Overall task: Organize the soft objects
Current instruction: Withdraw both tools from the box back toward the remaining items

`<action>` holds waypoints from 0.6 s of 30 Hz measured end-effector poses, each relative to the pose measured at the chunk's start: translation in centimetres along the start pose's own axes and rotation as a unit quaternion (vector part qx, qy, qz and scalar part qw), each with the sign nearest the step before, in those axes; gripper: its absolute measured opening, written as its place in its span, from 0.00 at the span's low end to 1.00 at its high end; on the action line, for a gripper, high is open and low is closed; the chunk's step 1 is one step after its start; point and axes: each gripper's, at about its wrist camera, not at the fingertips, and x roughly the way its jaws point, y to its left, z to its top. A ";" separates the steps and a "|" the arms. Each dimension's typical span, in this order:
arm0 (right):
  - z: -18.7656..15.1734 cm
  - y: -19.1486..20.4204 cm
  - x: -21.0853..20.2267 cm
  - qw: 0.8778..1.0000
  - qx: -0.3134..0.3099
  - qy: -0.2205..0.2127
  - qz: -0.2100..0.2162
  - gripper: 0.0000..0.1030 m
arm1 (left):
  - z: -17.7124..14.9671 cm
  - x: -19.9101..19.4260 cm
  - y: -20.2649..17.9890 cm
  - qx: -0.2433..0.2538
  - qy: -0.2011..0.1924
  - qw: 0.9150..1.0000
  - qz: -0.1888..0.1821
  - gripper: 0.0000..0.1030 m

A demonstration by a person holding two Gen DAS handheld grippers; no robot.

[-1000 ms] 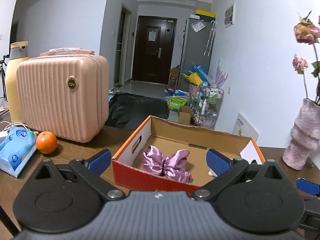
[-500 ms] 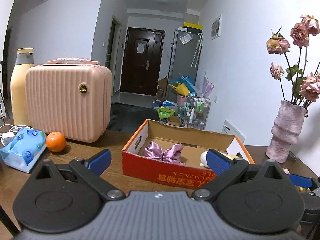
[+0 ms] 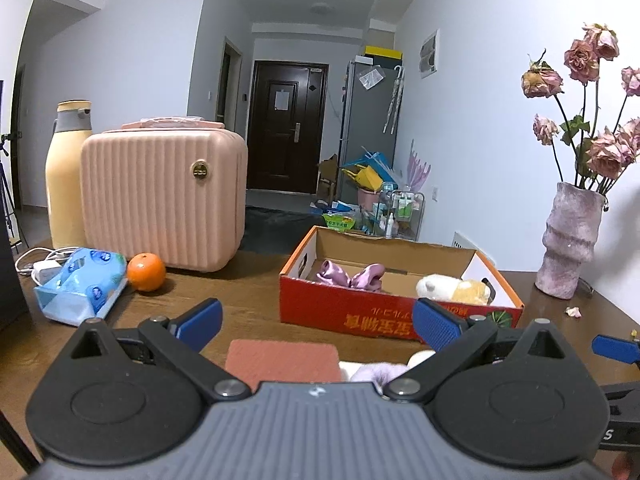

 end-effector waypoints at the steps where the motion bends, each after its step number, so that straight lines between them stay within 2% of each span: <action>1: -0.2 0.1 -0.3 1.000 0.000 -0.001 0.002 1.00 | -0.2 -0.4 0.2 0.002 0.000 1.000 0.001 1.00; 18: -2.9 2.3 -4.3 0.999 -0.007 -0.002 0.039 1.00 | -2.6 -4.7 3.7 -0.011 0.010 1.000 -0.011 1.00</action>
